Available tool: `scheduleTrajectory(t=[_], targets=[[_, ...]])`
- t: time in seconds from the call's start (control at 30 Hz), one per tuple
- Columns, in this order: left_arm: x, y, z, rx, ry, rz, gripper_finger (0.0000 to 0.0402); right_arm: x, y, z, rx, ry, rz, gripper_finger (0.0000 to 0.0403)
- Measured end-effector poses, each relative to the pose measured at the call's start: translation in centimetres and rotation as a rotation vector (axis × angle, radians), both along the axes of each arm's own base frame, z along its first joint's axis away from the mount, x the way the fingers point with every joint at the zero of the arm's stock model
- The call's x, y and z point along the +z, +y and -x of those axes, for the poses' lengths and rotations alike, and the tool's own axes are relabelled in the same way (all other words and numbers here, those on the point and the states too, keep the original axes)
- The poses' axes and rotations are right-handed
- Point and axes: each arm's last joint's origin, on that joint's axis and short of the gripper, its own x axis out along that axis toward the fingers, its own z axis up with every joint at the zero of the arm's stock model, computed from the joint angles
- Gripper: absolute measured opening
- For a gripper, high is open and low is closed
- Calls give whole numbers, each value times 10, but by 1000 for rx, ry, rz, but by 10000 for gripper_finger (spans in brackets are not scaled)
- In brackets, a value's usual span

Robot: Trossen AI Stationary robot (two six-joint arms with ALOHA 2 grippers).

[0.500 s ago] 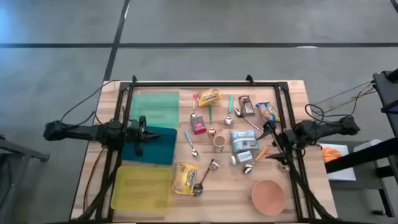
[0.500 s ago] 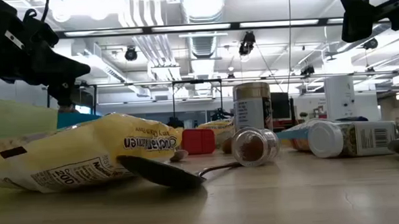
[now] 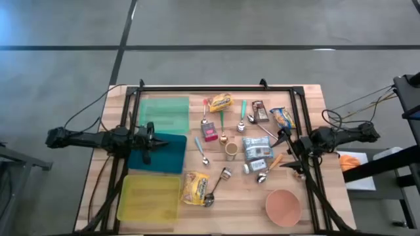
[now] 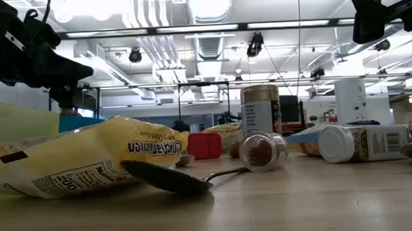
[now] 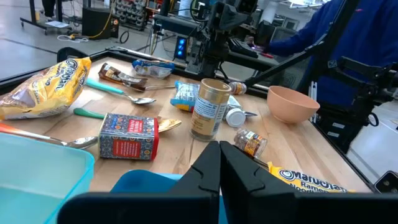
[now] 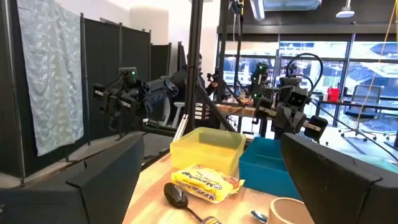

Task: Pick & Place Food Item

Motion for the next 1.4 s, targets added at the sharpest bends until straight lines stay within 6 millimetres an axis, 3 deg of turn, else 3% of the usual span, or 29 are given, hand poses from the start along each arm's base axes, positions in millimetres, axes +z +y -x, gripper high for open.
scheduleTrajectory(t=[1.4], targets=[[0,0,0,0,0,0,6,1,0,0,-9,-28,32,372]])
